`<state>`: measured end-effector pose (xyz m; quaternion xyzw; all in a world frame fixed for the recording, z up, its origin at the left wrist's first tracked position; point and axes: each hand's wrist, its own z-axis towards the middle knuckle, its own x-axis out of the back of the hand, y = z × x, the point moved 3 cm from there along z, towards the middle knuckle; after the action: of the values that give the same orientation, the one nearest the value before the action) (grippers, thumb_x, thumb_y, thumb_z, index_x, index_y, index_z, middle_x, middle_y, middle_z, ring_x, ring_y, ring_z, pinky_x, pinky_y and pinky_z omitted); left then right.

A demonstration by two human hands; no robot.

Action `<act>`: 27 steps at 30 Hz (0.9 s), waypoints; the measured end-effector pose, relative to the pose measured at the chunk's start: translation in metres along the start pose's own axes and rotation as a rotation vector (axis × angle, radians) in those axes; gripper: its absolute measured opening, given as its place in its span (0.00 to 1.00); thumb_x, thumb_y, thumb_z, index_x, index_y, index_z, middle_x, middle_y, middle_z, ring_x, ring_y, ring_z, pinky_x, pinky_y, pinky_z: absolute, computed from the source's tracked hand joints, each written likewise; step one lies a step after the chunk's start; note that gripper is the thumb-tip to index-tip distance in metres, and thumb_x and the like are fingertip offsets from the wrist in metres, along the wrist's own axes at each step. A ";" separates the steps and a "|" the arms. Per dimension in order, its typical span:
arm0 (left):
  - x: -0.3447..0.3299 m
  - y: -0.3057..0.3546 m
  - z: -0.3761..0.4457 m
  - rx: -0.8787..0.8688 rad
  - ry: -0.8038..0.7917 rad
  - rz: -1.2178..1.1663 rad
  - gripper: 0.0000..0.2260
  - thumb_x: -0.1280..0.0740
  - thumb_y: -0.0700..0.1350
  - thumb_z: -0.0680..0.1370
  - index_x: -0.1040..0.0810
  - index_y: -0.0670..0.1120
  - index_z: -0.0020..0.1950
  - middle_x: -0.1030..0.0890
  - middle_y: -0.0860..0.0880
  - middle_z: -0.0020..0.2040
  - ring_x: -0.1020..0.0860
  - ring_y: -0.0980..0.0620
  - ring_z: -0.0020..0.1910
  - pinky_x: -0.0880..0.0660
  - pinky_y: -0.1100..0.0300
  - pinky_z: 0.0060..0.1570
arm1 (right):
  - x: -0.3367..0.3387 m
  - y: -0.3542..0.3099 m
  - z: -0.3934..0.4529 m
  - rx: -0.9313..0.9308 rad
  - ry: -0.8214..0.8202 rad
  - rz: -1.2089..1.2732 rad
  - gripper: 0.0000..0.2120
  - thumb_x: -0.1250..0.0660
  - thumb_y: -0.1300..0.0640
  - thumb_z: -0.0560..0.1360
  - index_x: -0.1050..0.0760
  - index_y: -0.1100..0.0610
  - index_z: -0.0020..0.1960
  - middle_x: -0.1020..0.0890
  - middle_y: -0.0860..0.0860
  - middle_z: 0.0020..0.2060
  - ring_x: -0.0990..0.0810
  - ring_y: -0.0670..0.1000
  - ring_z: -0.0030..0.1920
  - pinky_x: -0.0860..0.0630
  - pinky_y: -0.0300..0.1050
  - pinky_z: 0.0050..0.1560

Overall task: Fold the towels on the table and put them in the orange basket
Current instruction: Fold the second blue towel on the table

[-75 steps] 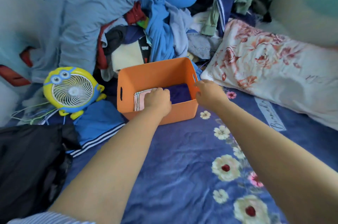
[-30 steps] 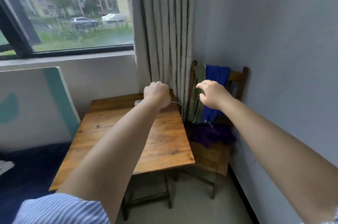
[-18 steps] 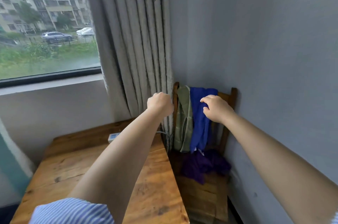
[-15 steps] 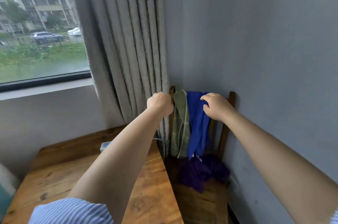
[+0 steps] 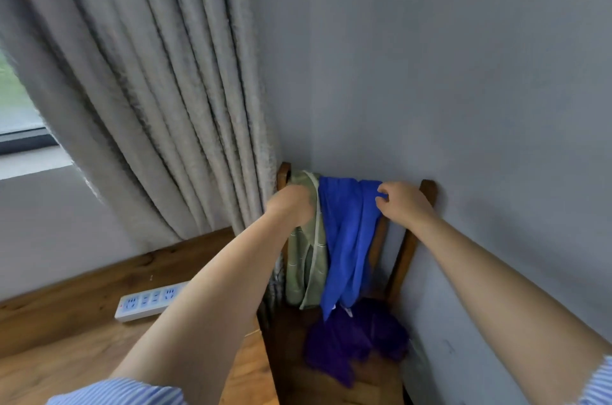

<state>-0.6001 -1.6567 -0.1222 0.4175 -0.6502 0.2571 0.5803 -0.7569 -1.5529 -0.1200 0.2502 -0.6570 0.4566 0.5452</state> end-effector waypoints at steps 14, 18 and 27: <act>-0.059 0.027 0.102 0.178 0.033 -0.463 0.21 0.42 0.48 0.80 0.38 0.44 0.28 0.34 0.49 0.28 0.31 0.52 0.30 0.34 0.60 0.33 | -0.056 0.038 0.087 -0.068 0.137 0.074 0.19 0.36 0.49 0.75 0.27 0.64 0.56 0.23 0.59 0.54 0.26 0.58 0.56 0.30 0.47 0.52; -0.064 0.024 0.103 0.231 0.093 -0.612 0.21 0.39 0.44 0.79 0.38 0.45 0.26 0.34 0.49 0.25 0.35 0.54 0.25 0.40 0.61 0.25 | -0.064 0.043 0.086 -0.061 0.215 0.181 0.13 0.36 0.55 0.75 0.25 0.66 0.50 0.22 0.61 0.49 0.26 0.59 0.52 0.33 0.45 0.48; -0.073 0.034 0.090 0.218 0.126 -0.677 0.17 0.38 0.46 0.78 0.32 0.43 0.31 0.31 0.50 0.28 0.32 0.53 0.29 0.36 0.61 0.29 | -0.061 0.049 0.091 -0.165 0.117 0.355 0.21 0.35 0.55 0.75 0.31 0.63 0.65 0.26 0.59 0.61 0.27 0.55 0.61 0.31 0.43 0.58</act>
<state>-0.6794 -1.6951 -0.2056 0.6519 -0.4067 0.1437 0.6237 -0.8248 -1.6200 -0.1929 0.0582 -0.6930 0.5040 0.5121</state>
